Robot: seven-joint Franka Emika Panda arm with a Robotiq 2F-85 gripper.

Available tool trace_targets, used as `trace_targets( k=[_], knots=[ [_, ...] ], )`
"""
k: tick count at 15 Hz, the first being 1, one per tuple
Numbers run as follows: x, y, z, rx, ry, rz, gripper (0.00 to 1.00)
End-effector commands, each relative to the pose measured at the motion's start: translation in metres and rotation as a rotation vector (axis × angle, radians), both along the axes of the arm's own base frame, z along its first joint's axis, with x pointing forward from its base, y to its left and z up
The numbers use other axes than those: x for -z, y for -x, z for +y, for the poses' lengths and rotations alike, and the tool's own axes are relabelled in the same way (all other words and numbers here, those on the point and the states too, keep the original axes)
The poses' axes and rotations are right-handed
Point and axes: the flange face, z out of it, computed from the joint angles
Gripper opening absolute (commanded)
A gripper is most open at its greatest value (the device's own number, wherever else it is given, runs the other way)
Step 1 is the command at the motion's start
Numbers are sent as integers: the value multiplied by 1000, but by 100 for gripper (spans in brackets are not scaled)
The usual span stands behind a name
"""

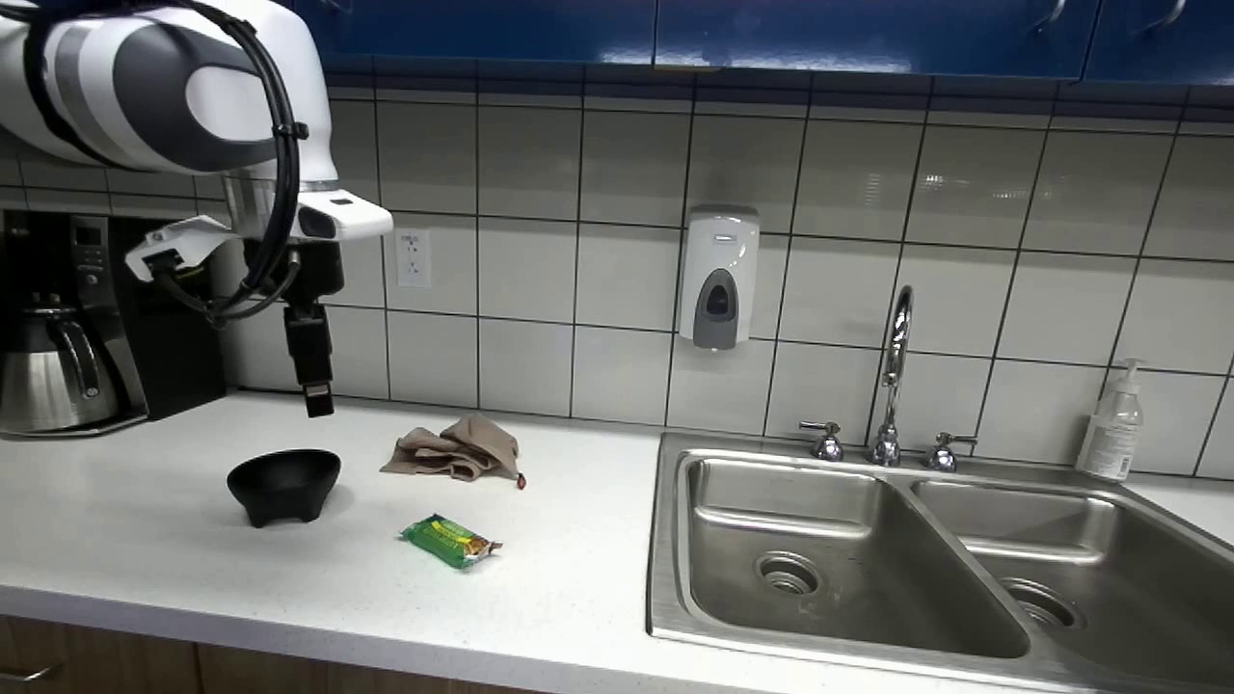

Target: Put the chocolate bar inside the bowl

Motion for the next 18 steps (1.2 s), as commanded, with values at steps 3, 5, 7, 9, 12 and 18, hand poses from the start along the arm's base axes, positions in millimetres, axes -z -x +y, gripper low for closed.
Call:
trace_targets(
  k=[3,5,7,9,12,18],
  knots=[
    [19,-19,-15,128,34,49,100],
    [26,-24,-21,164,41,64,100],
    [33,-30,-28,199,43,76,100],
    [40,-37,-36,232,42,84,100],
    [48,-45,-51,287,30,80,100],
    [68,-61,-70,367,-26,47,100]
  ],
)
